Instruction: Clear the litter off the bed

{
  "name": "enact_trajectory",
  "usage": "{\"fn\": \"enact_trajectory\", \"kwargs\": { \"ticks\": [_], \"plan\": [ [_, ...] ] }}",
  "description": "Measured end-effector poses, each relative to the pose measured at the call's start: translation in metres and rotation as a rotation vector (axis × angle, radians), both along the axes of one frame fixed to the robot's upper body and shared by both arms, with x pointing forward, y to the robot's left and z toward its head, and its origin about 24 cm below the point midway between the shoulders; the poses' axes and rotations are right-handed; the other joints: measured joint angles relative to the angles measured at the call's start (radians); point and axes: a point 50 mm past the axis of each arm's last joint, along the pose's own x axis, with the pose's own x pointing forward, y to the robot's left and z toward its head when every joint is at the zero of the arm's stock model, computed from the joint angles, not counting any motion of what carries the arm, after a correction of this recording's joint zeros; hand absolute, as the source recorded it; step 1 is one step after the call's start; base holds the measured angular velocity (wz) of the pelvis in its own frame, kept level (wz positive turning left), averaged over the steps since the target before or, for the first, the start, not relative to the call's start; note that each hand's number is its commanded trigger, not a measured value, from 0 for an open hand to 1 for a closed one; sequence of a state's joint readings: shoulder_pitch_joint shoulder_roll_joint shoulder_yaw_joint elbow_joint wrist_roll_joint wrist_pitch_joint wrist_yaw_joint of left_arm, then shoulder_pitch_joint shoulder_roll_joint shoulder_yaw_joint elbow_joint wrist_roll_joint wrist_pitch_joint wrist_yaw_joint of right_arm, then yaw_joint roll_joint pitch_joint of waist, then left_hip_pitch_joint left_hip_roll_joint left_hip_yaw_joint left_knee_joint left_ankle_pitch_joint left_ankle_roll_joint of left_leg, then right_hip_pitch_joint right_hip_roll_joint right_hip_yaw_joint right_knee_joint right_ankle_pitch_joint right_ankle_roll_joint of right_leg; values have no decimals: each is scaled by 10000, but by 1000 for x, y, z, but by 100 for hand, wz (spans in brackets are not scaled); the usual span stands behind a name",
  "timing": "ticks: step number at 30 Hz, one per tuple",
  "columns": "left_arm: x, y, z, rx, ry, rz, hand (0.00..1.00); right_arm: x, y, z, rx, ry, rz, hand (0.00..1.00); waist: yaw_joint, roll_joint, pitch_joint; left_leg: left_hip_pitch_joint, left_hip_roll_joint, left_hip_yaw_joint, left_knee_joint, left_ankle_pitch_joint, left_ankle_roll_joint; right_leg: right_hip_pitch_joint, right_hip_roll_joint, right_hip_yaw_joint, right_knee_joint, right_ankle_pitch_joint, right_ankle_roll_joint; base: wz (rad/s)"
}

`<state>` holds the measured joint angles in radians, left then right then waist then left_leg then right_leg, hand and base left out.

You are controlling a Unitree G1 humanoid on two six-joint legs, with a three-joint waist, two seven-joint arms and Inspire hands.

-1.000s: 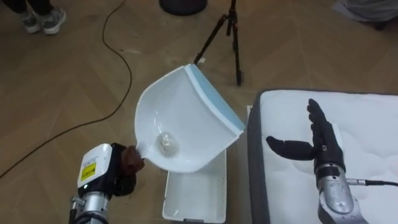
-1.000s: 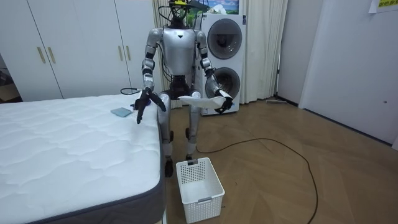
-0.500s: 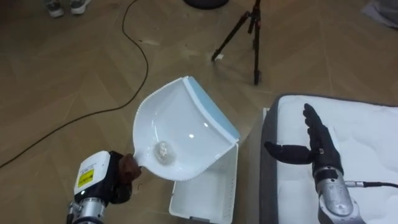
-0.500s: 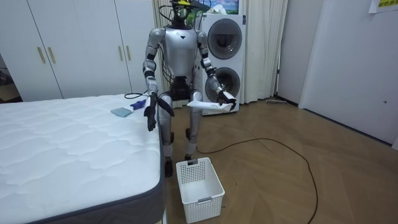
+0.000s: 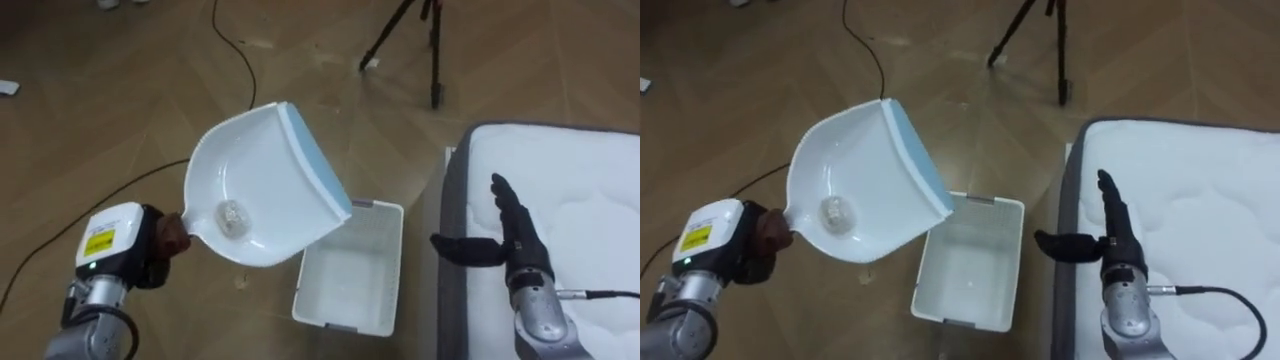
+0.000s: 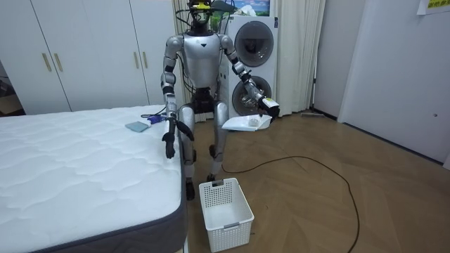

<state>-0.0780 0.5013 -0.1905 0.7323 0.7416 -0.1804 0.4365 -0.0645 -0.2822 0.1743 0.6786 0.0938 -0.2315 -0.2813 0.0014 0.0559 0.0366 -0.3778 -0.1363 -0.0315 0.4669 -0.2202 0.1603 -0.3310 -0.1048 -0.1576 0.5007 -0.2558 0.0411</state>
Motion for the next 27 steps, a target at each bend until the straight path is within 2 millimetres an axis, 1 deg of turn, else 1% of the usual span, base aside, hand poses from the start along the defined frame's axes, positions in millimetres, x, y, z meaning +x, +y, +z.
{"fn": "enact_trajectory", "kwargs": {
  "ticks": [2,3,4,5,7,8,9,10,12,14,15,16,18,21,24,26,27],
  "plan": [
    [0,5,3,449,87,-220,100,1,-3,-1,-105,105,-26,0,-152,46,21,-136,0,-18,6,34,1,-84,-107,-198,-18,6,-12,6],
    [0,7,4,677,143,-341,100,1,-6,-3,-210,191,-95,0,-250,106,25,-182,0,-21,9,39,1,-120,-162,-348,-10,13,-24,3],
    [1,8,5,867,131,-440,100,1,-10,-2,-410,207,-140,0,-292,161,28,-272,-1,0,12,40,3,-217,-177,-378,8,18,-32,0],
    [2,9,7,975,114,-498,100,1,-12,-1,-565,185,-133,0,-309,195,42,-327,-3,7,22,41,5,-265,-183,-378,15,17,-31,-6],
    [5,12,11,1549,167,-863,100,3,-16,3,-1030,84,-116,0,-370,274,38,-558,-4,68,118,49,12,-572,-233,-376,142,17,-31,-6],
    [6,12,12,1675,193,-969,100,3,-17,3,-1060,63,-136,0,-392,299,31,-611,-4,72,138,50,12,-636,-249,-388,188,17,-32,0],
    [8,12,13,1980,256,-1174,100,4,-17,4,-1074,21,-169,0,-456,357,41,-683,-10,77,162,50,11,-725,-258,-375,234,15,-32,0],
    [8,12,13,2150,322,-1307,100,4,-17,4,-1090,9,-197,0,-512,433,35,-717,-13,89,161,50,12,-777,-272,-380,274,15,-32,0],
    [9,14,15,2423,352,-1467,100,5,-17,5,-1112,-22,-199,0,-545,508,29,-817,-15,194,142,50,12,-969,-323,-381,416,9,-36,-11],
    [12,17,20,2894,370,-1687,100,7,-17,6,-1105,-76,-177,0,-561,595,71,-934,-24,268,158,52,12,-1176,-370,-378,565,-7,-48,-12],
    [13,19,22,3172,376,-1779,100,7,-17,6,-1104,-67,-183,0,-630,642,73,-1006,-64,284,163,68,26,-1326,-439,-375,730,-36,-52,0],
    [14,21,23,3342,370,-1759,100,7,-17,5,-1107,-13,-195,0,-688,647,74,-1030,-137,346,156,76,36,-1460,-554,-352,948,-142,-46,0],
    [14,22,23,3467,408,-1652,100,8,-17,6,-1058,-31,-202,0,-742,678,72,-1070,-189,473,158,77,38,-1603,-658,-339,1139,-237,-79,-4],
    [15,21,23,3549,417,-1622,100,13,-16,9,-1009,-164,-57,0,-845,737,80,-1183,-189,545,173,86,54,-1780,-687,-331,1235,-256,-100,-5],
    [14,20,22,3596,495,-1733,100,13,-15,10,-994,-188,-38,0,-926,787,100,-1194,-189,543,140,84,52,-1789,-678,-325,1249,-275,-105,0],
    [14,19,20,3622,550,-1790,100,15,-15,11,-1006,-260,-43,0,-914,847,81,-1272,-191,576,93,83,53,-1905,-675,-275,1283,-273,-104,-3],
    [13,19,20,3637,575,-1783,100,17,-15,12,-1027,-331,-84,0,-915,876,91,-1336,-193,616,109,89,62,-1995,-681,-224,1332,-274,-104,-5]
  ]
}}
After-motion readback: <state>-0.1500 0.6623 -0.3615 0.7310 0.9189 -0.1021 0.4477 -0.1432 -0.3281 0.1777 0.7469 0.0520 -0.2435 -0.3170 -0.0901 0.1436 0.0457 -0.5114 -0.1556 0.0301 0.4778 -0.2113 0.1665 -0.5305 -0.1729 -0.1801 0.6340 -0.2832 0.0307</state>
